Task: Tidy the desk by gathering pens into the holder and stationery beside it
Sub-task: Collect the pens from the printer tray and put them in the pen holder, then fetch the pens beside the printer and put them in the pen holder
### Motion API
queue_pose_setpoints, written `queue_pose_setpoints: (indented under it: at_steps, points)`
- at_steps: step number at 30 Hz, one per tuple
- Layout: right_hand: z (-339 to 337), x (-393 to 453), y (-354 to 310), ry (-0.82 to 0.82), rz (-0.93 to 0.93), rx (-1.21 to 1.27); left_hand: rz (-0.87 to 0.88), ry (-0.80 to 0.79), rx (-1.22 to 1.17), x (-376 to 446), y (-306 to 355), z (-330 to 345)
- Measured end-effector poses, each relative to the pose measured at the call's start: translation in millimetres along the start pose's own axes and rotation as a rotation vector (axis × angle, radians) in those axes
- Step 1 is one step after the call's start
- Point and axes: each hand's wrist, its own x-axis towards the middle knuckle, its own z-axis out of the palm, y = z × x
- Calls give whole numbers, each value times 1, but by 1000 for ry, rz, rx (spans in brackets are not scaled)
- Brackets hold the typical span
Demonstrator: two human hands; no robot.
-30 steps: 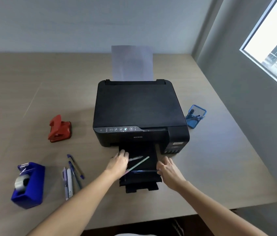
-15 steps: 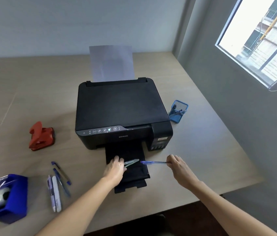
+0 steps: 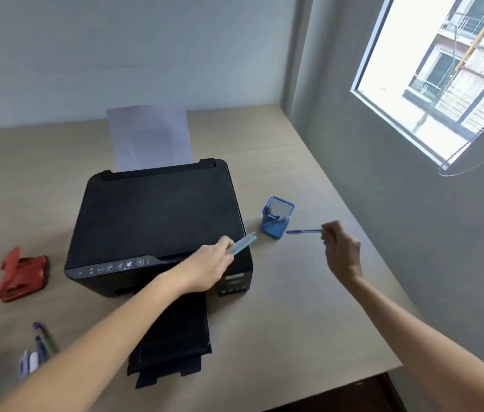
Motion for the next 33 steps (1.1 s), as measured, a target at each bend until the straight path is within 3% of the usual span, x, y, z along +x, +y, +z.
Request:
queue_pose_setpoints:
  at_steps: [7,18,25,33]
  points:
    - [7,68,8,-12,5,66,-104,66,47,138,65,-5]
    - [54,112,14,-329,-225,-68,-287,39,118,243,68,16]
    - [66,110,-5,-317,-161,-28,-186,113,-68,211,65,-6]
    - [82,97,-112,-307,-195,138,-194,389,-403,89,17,-83]
